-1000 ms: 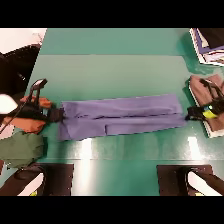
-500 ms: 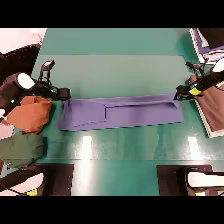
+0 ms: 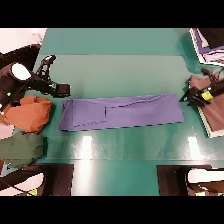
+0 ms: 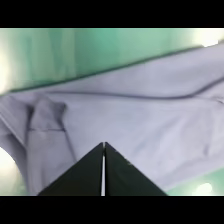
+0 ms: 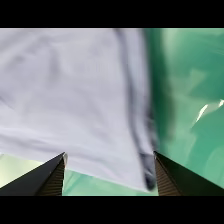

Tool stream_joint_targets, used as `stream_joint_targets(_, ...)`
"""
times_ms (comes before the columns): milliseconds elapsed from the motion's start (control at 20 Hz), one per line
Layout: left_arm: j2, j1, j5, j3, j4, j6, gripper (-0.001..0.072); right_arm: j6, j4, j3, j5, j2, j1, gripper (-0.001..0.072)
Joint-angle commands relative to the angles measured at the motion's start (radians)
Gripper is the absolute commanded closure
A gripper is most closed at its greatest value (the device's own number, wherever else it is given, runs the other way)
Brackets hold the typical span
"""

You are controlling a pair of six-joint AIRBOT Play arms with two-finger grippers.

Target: Fold the shirts.

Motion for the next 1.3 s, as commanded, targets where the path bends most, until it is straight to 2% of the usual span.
stream_joint_targets(0, -0.002, -0.021, -0.023, 0.008, -0.063, 0.002, 0.0684, -0.1, 0.071, -0.121, -0.068, -0.011, -0.093, 0.0091)
stream_joint_targets(200, -0.007, -0.108, 0.042, 0.007, -0.077, -0.035, 0.0684, -0.162, 0.217, -0.145, -0.077, -0.102, -0.089, 0.0107)
stream_joint_targets(350, -0.03, -0.18, 0.09, 0.006, -0.079, -0.079, 0.0684, -0.216, 0.28, -0.145, -0.089, -0.137, -0.028, 0.0175)
stream_joint_targets(400, -0.044, -0.204, 0.11, 0.006, -0.085, -0.089, 0.0684, -0.221, 0.279, -0.145, -0.1, -0.136, -0.008, 0.031)
stream_joint_targets(450, -0.063, -0.23, 0.135, 0.007, -0.106, -0.089, 0.0685, -0.243, 0.283, -0.145, -0.105, -0.13, 0.006, 0.0535)
stream_joint_targets(500, -0.088, -0.255, 0.159, 0.009, -0.132, -0.089, 0.0684, -0.261, 0.293, -0.145, -0.103, -0.115, 0.014, 0.0671)
stream_joint_targets(550, -0.115, -0.278, 0.18, 0.015, -0.158, -0.084, 0.0685, -0.264, 0.304, -0.145, -0.103, -0.091, 0.018, 0.0695)
stream_joint_targets(850, -0.351, -0.404, 0.221, 0.151, -0.244, -0.084, 0.0685, -0.229, 0.524, -0.144, -0.096, 0.17, 0.073, 0.0696)
stream_joint_targets(1000, -0.433, -0.46, 0.226, 0.217, -0.245, -0.084, 0.0685, -0.185, 0.533, -0.057, -0.095, 0.258, 0.185, 0.0696)
stream_joint_targets(1250, -0.459, -0.486, 0.279, 0.241, -0.255, -0.083, 0.0685, -0.102, 0.534, 0.147, -0.093, 0.262, 0.363, 0.0697)
